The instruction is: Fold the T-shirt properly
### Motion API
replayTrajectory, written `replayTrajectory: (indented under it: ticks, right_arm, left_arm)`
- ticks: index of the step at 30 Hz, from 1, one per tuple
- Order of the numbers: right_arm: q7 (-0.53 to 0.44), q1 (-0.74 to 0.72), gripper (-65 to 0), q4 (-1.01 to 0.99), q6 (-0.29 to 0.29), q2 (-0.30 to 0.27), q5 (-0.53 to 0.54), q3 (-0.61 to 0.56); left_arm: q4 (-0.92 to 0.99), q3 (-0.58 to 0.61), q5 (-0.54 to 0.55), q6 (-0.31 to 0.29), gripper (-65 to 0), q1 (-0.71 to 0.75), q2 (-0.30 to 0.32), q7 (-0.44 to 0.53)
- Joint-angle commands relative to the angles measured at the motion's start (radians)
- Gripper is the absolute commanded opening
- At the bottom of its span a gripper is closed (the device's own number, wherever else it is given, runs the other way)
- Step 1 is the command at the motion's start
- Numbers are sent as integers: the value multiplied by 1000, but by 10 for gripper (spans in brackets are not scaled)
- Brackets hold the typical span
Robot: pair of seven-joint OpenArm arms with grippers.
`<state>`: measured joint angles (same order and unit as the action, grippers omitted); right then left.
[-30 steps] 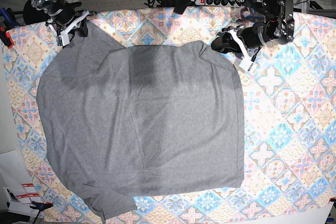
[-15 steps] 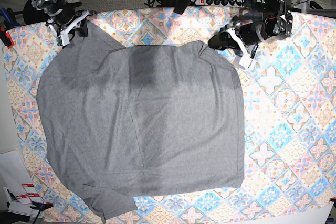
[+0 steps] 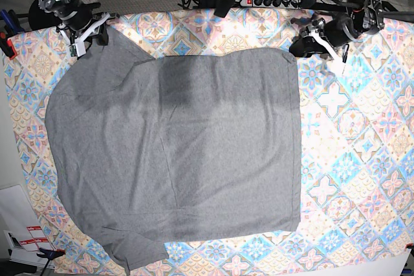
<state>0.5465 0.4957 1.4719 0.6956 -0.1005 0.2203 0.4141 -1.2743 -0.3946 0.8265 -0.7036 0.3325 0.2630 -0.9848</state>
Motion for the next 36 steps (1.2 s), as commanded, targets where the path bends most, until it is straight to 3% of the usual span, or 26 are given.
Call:
replayTrajectory:
  ticks: [1,15,18,21,26,30,36]
  right_arm:
    - [36,5,-608,-1,3,0,-23,-4]
    - [36,8,-608,-1,3,0,-23,-4]
    - [36,10,-608,-1,3,0,-23,-4]
    - [34,10,-608,-1,3,0,-23,-4]
    - [34,10,-608,-1,3,0,-23,-4]
    - [34,10,-608,-1,3,0,-23,-4]
    - [33,10,-608,0,3,0,-23,-4]
  left_arm:
    - [-9,-2,0,5,-494,-9,9,2]
    - [-6,242,0,5,-500,-89,8,0]
    - [-6,247,0,5,-521,-85,9,7]
    - [-6,248,-5,5,-650,-85,11,7]
    - [-8,248,-97,5,-650,-105,3,8]
    - [-12,236,-100,5,-650,-105,6,8]
    - [-29,105,-101,5,-650,-103,22,2]
